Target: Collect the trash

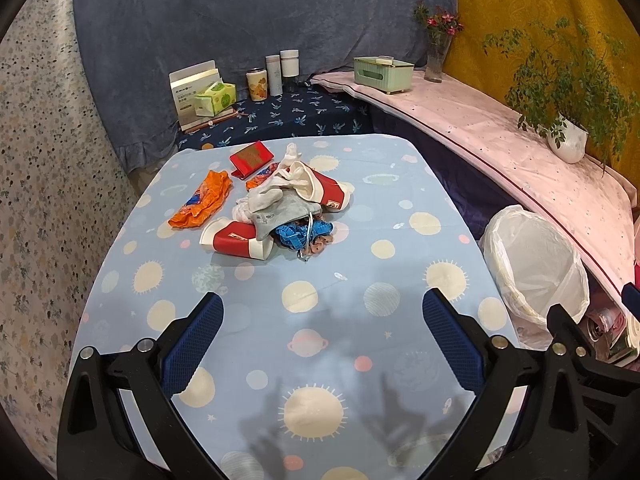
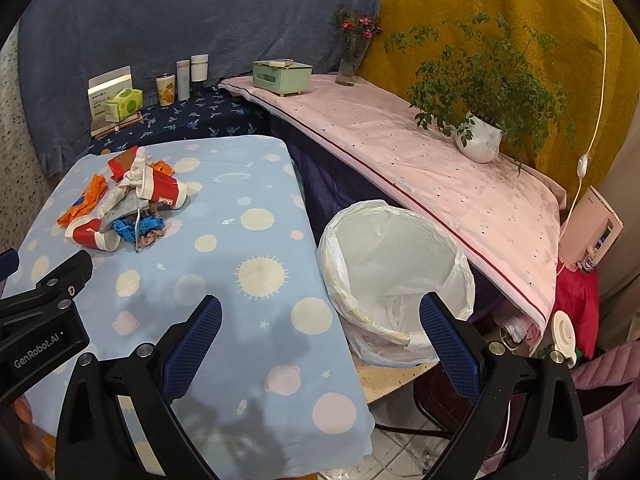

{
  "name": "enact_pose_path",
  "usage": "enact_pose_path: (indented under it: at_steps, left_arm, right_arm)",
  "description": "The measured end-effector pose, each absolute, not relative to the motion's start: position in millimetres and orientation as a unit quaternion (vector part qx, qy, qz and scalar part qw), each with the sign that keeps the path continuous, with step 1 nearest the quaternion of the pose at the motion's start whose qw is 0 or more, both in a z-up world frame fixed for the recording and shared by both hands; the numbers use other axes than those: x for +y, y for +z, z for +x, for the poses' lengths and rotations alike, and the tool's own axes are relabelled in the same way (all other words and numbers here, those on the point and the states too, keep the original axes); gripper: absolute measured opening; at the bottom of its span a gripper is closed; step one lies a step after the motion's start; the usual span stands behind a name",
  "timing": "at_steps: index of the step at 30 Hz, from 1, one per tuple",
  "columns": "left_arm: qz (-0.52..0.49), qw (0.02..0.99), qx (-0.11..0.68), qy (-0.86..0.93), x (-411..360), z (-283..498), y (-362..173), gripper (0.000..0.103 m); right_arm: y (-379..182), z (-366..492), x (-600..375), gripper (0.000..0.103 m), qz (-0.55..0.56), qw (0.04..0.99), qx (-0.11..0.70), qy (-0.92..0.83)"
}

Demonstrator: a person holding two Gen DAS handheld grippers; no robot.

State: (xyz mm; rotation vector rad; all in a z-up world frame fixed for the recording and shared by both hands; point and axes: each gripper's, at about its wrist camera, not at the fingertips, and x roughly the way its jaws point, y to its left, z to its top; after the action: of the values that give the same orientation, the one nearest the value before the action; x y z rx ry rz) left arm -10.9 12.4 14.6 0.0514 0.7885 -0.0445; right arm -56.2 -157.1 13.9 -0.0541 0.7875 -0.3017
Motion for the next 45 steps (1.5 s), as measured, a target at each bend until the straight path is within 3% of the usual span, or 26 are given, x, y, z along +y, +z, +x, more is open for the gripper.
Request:
enact_pose_path:
  at_steps: [26, 45]
  left_arm:
    - [0.020, 0.924, 0.380, -0.036, 26.0, -3.1, 6.7, 0.095]
    - [0.028, 0.919, 0.392, -0.039, 116.6, 75.0, -52.0, 0.095]
  right_arm:
    - [16.1, -52.4, -153.8, 0.095, -0.027, 0.913, 0.373, -0.165]
    - [2.8, 9.5, -107.4, 0.095, -0.004, 0.921, 0.366, -0.130]
